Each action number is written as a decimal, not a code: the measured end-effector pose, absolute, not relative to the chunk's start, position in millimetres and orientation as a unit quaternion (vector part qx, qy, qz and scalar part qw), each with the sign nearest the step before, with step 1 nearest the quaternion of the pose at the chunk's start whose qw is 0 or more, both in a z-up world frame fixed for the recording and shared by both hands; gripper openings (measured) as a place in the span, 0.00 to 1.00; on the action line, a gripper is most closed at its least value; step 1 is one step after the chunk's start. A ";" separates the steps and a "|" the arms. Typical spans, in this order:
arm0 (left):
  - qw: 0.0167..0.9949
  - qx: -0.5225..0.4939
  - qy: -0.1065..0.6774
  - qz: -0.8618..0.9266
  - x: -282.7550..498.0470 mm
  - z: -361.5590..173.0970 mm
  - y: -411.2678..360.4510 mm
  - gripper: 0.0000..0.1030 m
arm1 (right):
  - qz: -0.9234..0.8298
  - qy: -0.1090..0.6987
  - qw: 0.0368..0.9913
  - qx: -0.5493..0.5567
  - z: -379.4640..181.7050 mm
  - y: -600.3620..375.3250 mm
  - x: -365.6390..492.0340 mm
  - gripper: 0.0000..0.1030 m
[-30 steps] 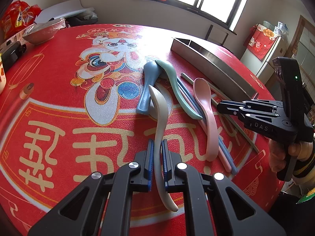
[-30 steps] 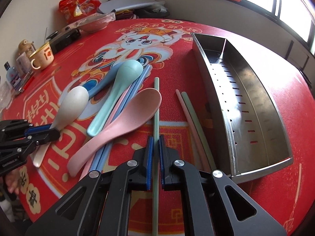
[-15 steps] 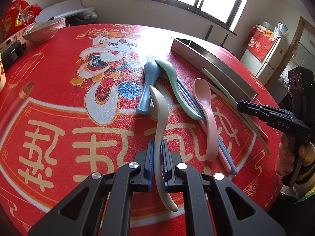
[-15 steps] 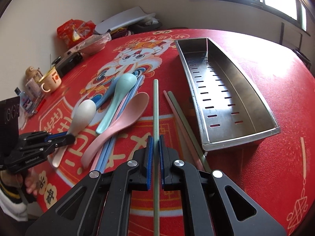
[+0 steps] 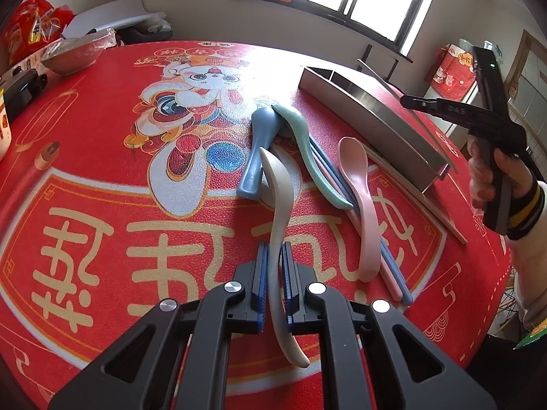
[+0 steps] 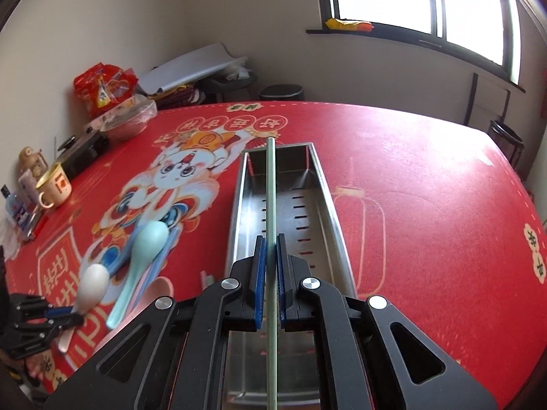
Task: Organize utensils
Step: 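Carry the green chopstick into the steel tray and open the right tool, then lower the white spoon into the steel tray and open the left tool, then withdraw the left tool and move the right tool toward the pink spoon, then close the right tool on the pink spoon handle and lift it, then grasp the pink chopstick with the left tool while the right tool holds the pink spoon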
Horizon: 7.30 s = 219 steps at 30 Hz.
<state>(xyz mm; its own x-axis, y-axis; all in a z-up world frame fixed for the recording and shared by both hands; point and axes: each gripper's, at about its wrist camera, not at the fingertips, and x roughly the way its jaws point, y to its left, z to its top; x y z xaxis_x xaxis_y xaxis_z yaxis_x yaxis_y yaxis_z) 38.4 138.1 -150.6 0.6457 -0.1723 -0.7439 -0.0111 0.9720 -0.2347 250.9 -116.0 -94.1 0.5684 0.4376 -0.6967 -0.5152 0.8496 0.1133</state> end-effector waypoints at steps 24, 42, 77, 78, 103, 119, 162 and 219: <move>0.902 -0.123 0.413 -0.034 35.7 -150.3 144.9 0.07 | 0.212 0.434 0.864 -0.141 -127.8 -93.3 278.1 0.07; 0.911 -0.114 0.396 -0.023 32.2 -129.3 137.5 0.06 | 0.255 0.372 0.892 -0.023 -112.2 -150.4 241.5 0.54; 0.888 -0.148 0.431 -0.068 230.8 -91.0 17.3 0.07 | 0.218 0.388 0.891 0.085 -117.8 -214.5 264.8 0.85; 0.884 -0.153 0.437 -0.061 241.4 -93.2 16.3 0.07 | 0.214 0.390 0.892 0.085 -118.4 -215.5 265.6 0.85; 0.875 -0.106 0.473 -0.026 327.0 -113.4 3.1 0.14 | 0.199 0.407 0.886 0.097 -126.8 -222.2 274.5 0.85; 0.924 -0.040 0.379 -0.020 183.2 -70.1 64.8 0.94 | 0.245 0.330 0.905 0.111 -107.9 -217.0 250.3 0.85; 0.952 -0.071 0.295 0.028 35.9 -111.1 162.2 0.94 | 0.349 0.433 0.831 -0.015 -124.8 -34.0 112.2 0.75; 0.931 -0.052 0.358 0.045 52.5 -114.4 143.5 0.61 | 0.370 0.387 0.843 0.059 -130.6 -87.2 130.7 0.07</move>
